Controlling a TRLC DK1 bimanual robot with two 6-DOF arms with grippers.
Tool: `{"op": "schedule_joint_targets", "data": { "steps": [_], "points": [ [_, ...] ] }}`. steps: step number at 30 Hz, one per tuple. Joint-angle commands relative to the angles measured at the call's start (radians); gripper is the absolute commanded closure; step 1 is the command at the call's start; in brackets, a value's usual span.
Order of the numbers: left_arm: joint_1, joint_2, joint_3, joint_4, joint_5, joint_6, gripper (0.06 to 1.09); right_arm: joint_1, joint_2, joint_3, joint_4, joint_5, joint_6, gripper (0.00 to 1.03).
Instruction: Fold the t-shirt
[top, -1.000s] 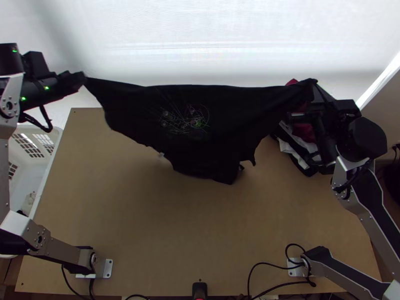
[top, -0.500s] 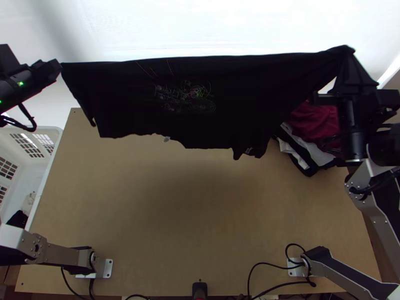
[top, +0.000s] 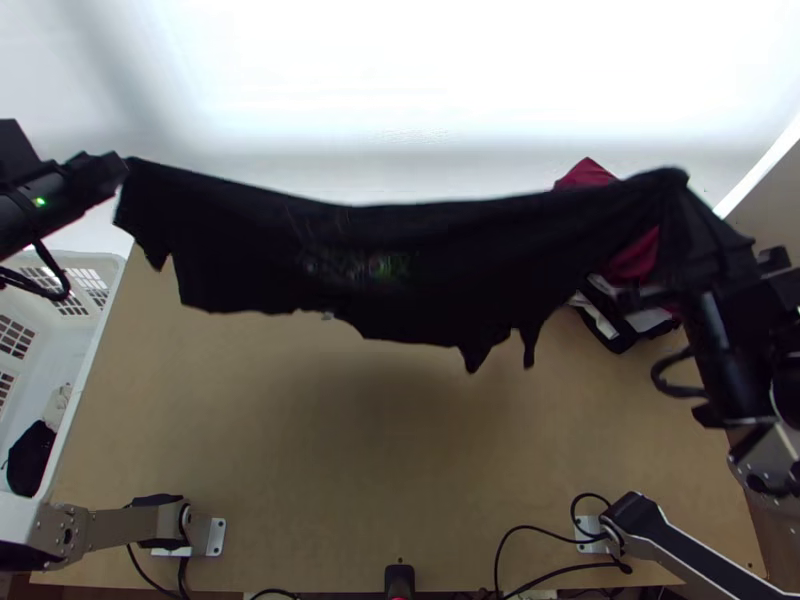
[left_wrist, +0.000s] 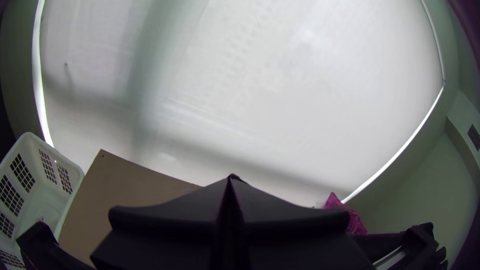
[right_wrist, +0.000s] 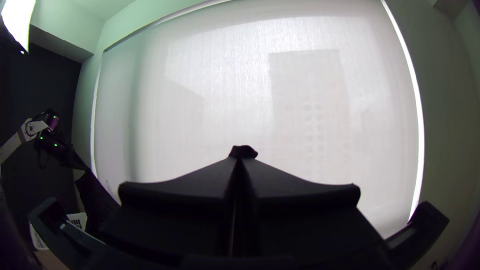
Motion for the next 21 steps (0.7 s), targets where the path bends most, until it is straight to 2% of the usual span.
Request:
{"op": "schedule_joint_targets", "data": {
  "steps": [1, 6, 11, 17, 21],
  "points": [
    [-0.036, -0.094, -0.064, 0.010, -0.005, -0.008, 1.05, 0.034, -0.057, -0.018, -0.055, -0.005, 0.078, 1.00],
    [-0.050, -0.161, -0.142, 0.014, -0.001, -0.011, 1.05, 0.126, -0.135, -0.036, -0.202, -0.008, 0.080, 1.00],
    [-0.034, -0.175, -0.224, 0.065, -0.005, -0.008, 1.05, 0.186, -0.183, -0.118, -0.228, -0.006, 0.078, 1.00],
    [0.009, -0.143, -0.382, 0.198, -0.006, 0.005, 1.05, 0.148, -0.120, -0.276, -0.039, -0.008, 0.046, 1.00],
    [0.013, -0.092, -0.478, 0.292, -0.006, 0.012, 1.05, 0.025, -0.011, -0.363, 0.146, -0.111, 0.080, 1.00]
  ]
}}
